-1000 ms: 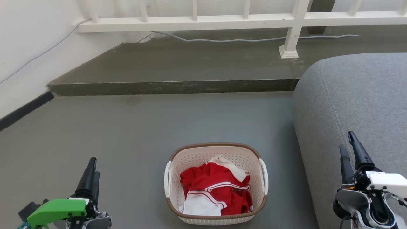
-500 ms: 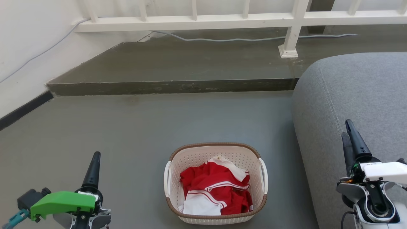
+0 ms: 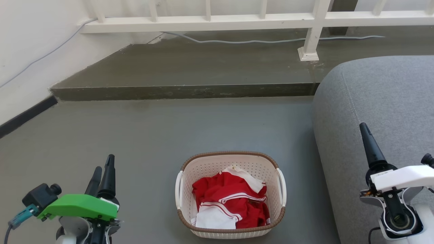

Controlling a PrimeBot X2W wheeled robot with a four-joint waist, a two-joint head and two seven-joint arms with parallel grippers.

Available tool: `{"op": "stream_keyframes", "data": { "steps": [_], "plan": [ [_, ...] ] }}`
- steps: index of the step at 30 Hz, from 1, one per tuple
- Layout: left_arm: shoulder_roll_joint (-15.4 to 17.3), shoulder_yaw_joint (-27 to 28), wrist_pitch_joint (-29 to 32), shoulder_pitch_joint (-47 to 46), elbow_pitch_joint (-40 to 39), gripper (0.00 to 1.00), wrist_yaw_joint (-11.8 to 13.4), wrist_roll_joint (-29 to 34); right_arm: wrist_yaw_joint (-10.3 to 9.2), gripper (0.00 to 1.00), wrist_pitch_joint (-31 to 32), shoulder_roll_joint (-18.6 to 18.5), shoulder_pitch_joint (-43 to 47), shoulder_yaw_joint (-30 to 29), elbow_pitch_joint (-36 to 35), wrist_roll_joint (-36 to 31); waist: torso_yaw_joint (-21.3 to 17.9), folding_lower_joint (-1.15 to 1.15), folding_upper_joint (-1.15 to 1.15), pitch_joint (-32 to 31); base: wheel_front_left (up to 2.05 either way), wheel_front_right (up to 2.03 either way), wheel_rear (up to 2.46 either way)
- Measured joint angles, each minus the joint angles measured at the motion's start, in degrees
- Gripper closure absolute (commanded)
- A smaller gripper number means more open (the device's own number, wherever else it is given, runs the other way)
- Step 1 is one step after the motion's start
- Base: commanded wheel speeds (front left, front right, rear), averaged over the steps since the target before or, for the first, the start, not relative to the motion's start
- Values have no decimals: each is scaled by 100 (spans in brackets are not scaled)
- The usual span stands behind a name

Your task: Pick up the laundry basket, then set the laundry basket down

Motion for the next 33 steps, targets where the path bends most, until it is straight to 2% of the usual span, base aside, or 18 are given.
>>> {"op": "stream_keyframes", "data": {
  "steps": [8, 13, 20, 33],
  "plan": [
    [-10, -189, -186, -85, -82, 0, 199, 798, -5, 0, -187, -152, -1, 231, 66, -815, 5, 0, 0, 12, 0, 0, 0],
    [-18, -323, -303, -84, -123, 0, 296, 1234, -107, 0, -314, -207, -14, 357, 90, -1274, 0, 0, 0, 17, 0, 0, 0],
    [-21, -457, -460, -84, -192, 0, 371, 1760, -203, 0, -460, -207, -85, 446, 69, -1805, -10, 0, 0, 20, 0, 0, 0],
    [-21, -684, -773, -85, -301, 0, 476, 2771, -248, 0, -765, -248, -115, 553, -38, -2750, -30, 0, 0, 25, 0, 0, 0]
  ]
}}
